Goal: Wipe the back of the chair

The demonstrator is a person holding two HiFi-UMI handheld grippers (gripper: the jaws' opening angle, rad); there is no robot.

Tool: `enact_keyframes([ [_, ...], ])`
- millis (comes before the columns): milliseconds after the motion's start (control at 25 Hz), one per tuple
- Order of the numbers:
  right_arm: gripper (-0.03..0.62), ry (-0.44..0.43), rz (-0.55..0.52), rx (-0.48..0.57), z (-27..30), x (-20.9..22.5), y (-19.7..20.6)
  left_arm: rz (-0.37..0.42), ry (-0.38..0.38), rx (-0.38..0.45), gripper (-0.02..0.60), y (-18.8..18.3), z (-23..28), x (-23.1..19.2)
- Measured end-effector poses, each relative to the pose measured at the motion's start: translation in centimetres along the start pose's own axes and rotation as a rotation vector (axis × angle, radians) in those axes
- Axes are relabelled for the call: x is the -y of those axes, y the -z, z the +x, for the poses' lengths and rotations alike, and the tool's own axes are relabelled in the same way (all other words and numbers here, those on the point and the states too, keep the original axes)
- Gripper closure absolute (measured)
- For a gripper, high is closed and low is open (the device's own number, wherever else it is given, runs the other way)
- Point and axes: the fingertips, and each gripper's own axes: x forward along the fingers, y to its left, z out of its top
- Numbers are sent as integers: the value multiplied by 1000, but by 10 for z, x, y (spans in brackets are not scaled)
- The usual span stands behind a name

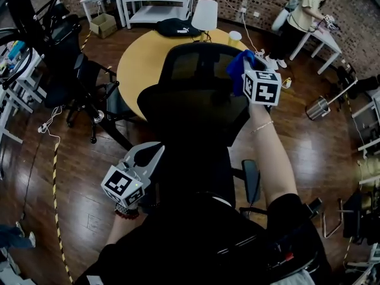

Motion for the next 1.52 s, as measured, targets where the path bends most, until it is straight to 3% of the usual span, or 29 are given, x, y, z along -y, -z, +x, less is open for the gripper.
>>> enact_keyframes([
  [520,540,-4,-79,-89,15,-8,2,-28,52,-27,575,23,3,13],
  [720,540,-37,-76,-127,22,-21,1,-47,28,-44,575,33,-2,8],
  [920,543,-62,-144,-148,30,-42,-3,-45,34,-61,575,36,-3,6],
  [1040,545,-126,-79,-132,36,-59,-5,-49,34,-54,575,37,-2,6],
  [1320,548,-170,20,-96,40,-74,-9,-16,48,-43,575,30,1,10],
  [1520,548,-227,37,-67,44,-106,-17,-30,35,-44,575,33,-8,8],
])
